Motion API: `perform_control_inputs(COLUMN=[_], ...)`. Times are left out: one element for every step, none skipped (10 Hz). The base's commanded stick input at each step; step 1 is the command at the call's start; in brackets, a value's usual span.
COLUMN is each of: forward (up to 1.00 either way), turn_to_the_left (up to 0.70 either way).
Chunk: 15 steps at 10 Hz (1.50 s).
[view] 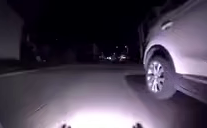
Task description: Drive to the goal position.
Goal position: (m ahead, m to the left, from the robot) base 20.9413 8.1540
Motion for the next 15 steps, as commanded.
perform_control_inputs(forward=[0.6,0.6,0.6,0.6,0.6,0.6,0.6,0.6,0.6,0.6,0.6,0.6,0.6,0.6,0.6], turn_to_the_left=[0.0,0.0,0.0,0.0,0.0,0.0,-0.01,-0.15,-0.15,-0.15,-0.15,-0.01,0.0,0.0,0.0])
